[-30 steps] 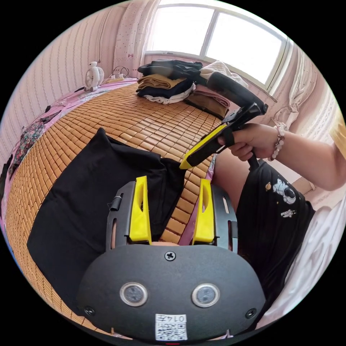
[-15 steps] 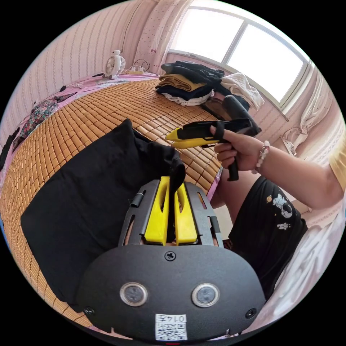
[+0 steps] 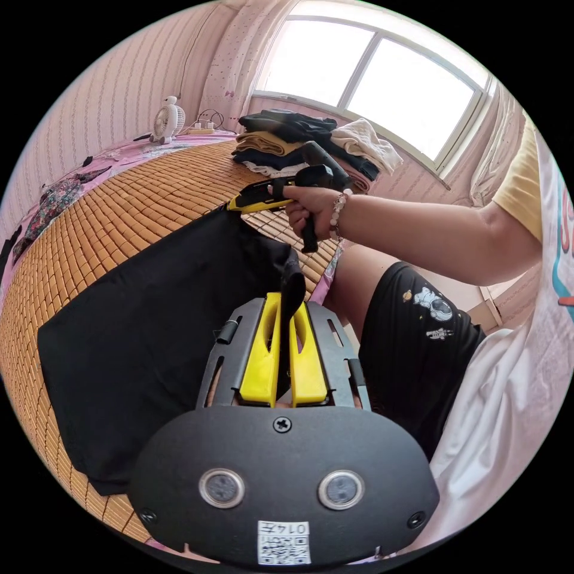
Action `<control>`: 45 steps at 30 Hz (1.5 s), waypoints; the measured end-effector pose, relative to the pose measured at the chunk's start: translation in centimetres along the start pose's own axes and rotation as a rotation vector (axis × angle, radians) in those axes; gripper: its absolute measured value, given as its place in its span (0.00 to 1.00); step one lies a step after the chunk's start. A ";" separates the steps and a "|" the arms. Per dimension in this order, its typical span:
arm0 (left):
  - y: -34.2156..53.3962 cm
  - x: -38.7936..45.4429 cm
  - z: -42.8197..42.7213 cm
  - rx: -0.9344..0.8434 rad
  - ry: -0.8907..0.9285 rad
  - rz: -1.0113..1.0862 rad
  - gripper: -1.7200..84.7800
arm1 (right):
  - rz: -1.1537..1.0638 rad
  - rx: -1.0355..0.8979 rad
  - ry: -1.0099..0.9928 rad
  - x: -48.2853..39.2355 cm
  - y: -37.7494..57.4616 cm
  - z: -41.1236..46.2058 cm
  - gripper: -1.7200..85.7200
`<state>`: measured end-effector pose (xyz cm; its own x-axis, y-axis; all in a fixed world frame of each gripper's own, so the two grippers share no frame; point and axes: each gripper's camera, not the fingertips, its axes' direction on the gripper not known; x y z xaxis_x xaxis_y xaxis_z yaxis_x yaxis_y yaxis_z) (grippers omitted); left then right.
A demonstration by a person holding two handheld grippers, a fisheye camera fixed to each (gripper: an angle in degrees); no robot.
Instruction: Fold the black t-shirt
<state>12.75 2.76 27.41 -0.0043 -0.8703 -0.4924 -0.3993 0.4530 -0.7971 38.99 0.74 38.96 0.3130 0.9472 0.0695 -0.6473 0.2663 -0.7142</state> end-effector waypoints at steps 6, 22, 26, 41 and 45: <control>-0.4 0.3 -3.5 0.188 0.091 -0.033 0.01 | -0.083 0.093 0.068 -4.0 1.0 -8.2 0.03; 8.6 -16.5 -13.9 0.266 -0.392 -0.725 0.07 | -0.504 -0.185 0.232 -22.4 -6.6 16.6 0.10; 9.5 -17.6 -14.4 0.287 -0.379 -0.778 0.10 | -0.651 -0.247 0.377 -22.9 -5.4 19.9 0.14; 5.9 -16.5 -9.7 0.185 -0.334 -0.738 0.05 | -0.684 -0.383 0.393 -23.8 -2.6 24.1 0.10; 4.9 -14.0 -10.8 0.185 -0.335 -0.706 0.03 | -0.686 -0.332 0.354 -24.5 -1.5 19.8 0.05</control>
<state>0.91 15.05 34.19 0.4793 -0.8725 0.0943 -0.0464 -0.1325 -0.9901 18.59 -19.33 52.12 0.7979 0.4680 0.3799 -0.0132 0.6437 -0.7652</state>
